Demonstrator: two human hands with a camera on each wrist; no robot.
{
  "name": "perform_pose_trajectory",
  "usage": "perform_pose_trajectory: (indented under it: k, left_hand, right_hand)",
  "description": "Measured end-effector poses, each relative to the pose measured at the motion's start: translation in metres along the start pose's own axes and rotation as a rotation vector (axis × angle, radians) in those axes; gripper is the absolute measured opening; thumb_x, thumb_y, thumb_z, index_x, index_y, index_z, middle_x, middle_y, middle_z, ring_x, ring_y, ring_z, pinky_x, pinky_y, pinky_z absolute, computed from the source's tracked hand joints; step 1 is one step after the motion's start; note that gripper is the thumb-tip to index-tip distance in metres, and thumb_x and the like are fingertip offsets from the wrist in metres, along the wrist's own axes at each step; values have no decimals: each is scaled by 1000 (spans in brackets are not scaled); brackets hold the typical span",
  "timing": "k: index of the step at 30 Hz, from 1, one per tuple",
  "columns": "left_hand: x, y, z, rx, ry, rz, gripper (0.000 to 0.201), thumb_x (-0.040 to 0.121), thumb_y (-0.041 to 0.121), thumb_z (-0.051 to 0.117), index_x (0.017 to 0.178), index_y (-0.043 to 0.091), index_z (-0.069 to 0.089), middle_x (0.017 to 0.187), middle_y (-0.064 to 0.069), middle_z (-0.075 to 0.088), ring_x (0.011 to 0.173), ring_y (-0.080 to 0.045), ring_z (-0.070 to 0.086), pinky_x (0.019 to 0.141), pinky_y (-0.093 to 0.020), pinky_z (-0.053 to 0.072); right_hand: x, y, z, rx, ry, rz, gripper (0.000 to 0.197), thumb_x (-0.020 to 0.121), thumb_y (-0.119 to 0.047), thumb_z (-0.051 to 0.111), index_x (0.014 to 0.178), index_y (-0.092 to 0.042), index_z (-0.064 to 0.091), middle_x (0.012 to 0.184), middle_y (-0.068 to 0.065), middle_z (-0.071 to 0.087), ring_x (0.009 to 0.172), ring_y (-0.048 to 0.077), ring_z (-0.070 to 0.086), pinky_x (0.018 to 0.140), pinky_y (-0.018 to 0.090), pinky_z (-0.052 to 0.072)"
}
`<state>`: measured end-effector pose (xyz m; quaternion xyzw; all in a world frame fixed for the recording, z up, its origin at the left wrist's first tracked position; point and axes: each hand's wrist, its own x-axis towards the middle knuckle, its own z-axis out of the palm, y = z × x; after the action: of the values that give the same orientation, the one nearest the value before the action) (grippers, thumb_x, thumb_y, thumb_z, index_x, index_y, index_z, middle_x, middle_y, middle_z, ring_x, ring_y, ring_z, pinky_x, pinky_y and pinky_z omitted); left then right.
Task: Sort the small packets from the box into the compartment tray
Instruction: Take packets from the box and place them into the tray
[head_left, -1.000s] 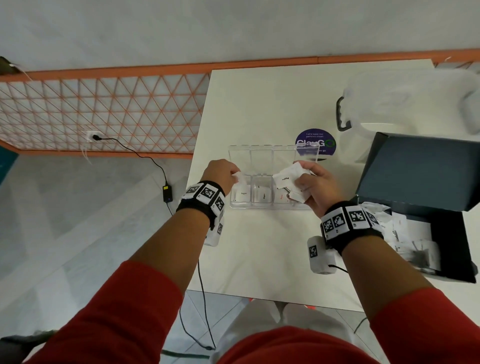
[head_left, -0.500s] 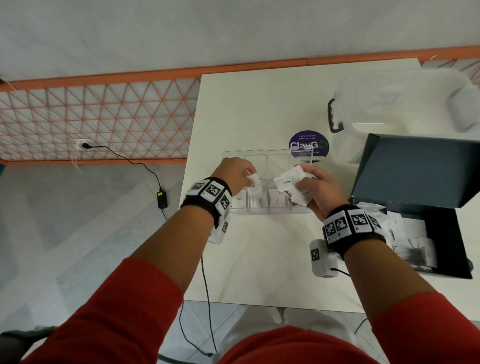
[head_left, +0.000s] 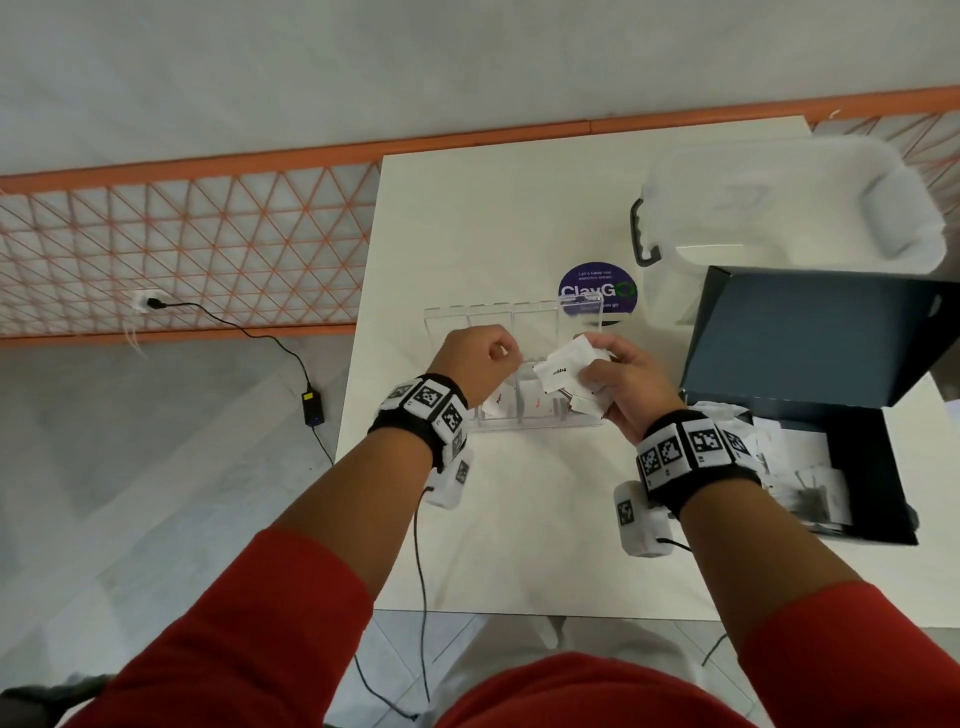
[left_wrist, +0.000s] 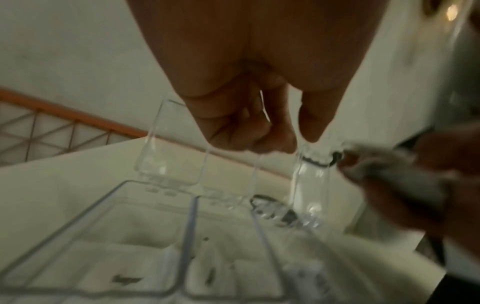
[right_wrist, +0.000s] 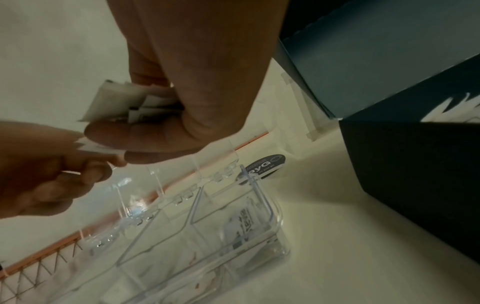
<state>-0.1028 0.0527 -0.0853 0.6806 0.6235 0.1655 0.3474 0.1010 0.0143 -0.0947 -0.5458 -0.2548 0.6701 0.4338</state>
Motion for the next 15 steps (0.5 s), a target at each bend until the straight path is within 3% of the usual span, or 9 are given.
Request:
perform_pose_trajectory:
  k: [3, 6, 9, 11, 15]
  left_hand:
    - [-9, 17, -4, -231, -150, -90, 24, 82, 48, 64, 88, 25, 65, 71, 4, 70, 58, -10, 65, 56, -25, 52]
    - [-14, 22, 0, -373, -227, -186, 27, 80, 35, 75, 96, 19, 60, 71, -1, 72, 59, -14, 67, 54, -24, 52]
    - [-17, 20, -1, -484, -161, -214, 29, 79, 12, 78, 97, 16, 56, 74, -6, 71, 60, -15, 69, 54, -23, 53]
    - [-18, 17, -5, -566, -94, -225, 32, 77, 4, 77, 95, 15, 54, 80, -11, 68, 63, -19, 70, 55, -25, 54]
    - [-15, 8, -16, -507, 64, -205, 23, 78, 7, 76, 87, 19, 58, 80, -4, 68, 65, -17, 66, 63, -27, 55]
  right_hand:
    - [3, 0, 6, -10, 10, -25, 39, 80, 12, 54, 98, -18, 70, 92, 17, 60, 75, 31, 60, 61, 35, 51]
    - [5, 1, 14, -35, 21, -42, 38, 80, 10, 55, 99, -20, 70, 89, 16, 58, 77, 31, 55, 67, 39, 46]
    - [4, 2, 19, -73, 20, -41, 39, 77, 9, 57, 96, -22, 72, 80, 12, 59, 70, 27, 54, 61, 34, 46]
    - [2, 2, 19, -69, 28, -37, 39, 75, 9, 57, 95, -21, 73, 78, 11, 58, 71, 27, 53, 63, 36, 46]
    - [-1, 3, 17, -48, 32, -35, 39, 76, 10, 55, 97, -18, 73, 86, 14, 56, 79, 29, 50, 69, 40, 45]
